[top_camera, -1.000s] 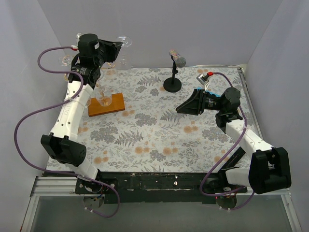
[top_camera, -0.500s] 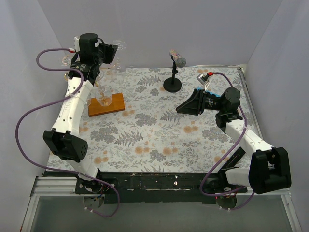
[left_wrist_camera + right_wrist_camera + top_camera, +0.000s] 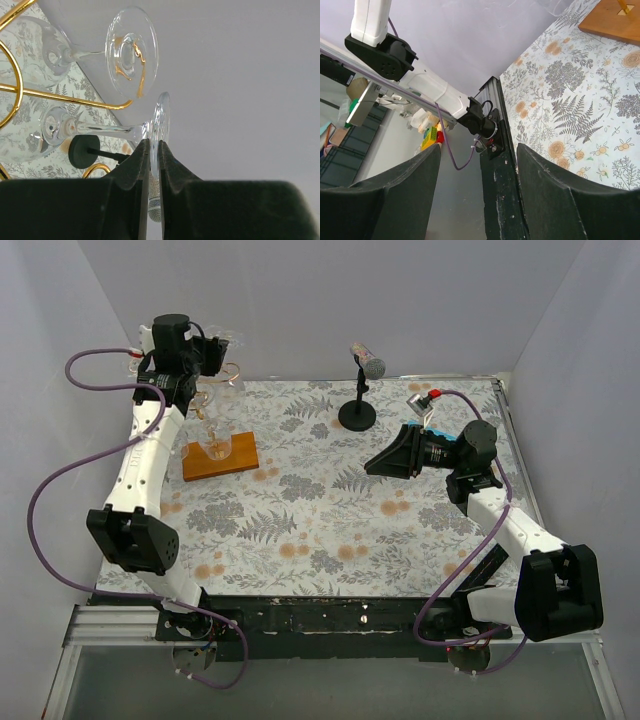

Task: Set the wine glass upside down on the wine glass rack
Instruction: Turn the wine glass upside down at the wine rack.

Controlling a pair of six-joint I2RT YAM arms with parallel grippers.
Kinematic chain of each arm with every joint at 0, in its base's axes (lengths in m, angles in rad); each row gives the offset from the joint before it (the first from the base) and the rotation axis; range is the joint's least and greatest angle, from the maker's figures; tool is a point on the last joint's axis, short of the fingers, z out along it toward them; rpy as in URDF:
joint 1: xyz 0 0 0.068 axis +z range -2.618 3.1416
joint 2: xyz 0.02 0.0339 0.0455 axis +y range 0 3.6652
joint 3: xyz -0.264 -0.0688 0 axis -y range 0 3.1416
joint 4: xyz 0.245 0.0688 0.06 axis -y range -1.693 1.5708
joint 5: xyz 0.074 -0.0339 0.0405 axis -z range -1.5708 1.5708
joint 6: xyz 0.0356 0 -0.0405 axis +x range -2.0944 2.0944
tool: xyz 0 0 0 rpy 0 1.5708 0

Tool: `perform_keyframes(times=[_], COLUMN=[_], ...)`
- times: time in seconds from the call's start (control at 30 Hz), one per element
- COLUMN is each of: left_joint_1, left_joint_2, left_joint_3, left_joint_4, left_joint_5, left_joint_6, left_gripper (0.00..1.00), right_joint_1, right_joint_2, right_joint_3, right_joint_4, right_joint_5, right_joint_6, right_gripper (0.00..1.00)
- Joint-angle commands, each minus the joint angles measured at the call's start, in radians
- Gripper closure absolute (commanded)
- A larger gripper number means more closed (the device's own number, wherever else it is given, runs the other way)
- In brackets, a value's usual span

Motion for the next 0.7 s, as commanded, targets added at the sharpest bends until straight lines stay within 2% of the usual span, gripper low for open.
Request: perform_keyframes(times=[0.0, 0.67], left_joint_1=[0.011, 0.019], left_joint_2=[-0.104, -0.24], left_joint_3=[-0.002, -0.131], left_joint_4=[0.053, 0.082], left_joint_5=[-0.004, -0.003], left_joint_6=[-0.185, -0.208], left_gripper=[1.0, 1.0], right_joint_1=[-0.002, -0.003], right_joint_2=[-0.007, -0.01], right_joint_3=[0.016, 0.021], right_joint_4=[0.005, -0.021], right_joint_5=[0.009, 0.016], right_joint_6=[-0.033, -0.052], right_gripper=[0.3, 0.3])
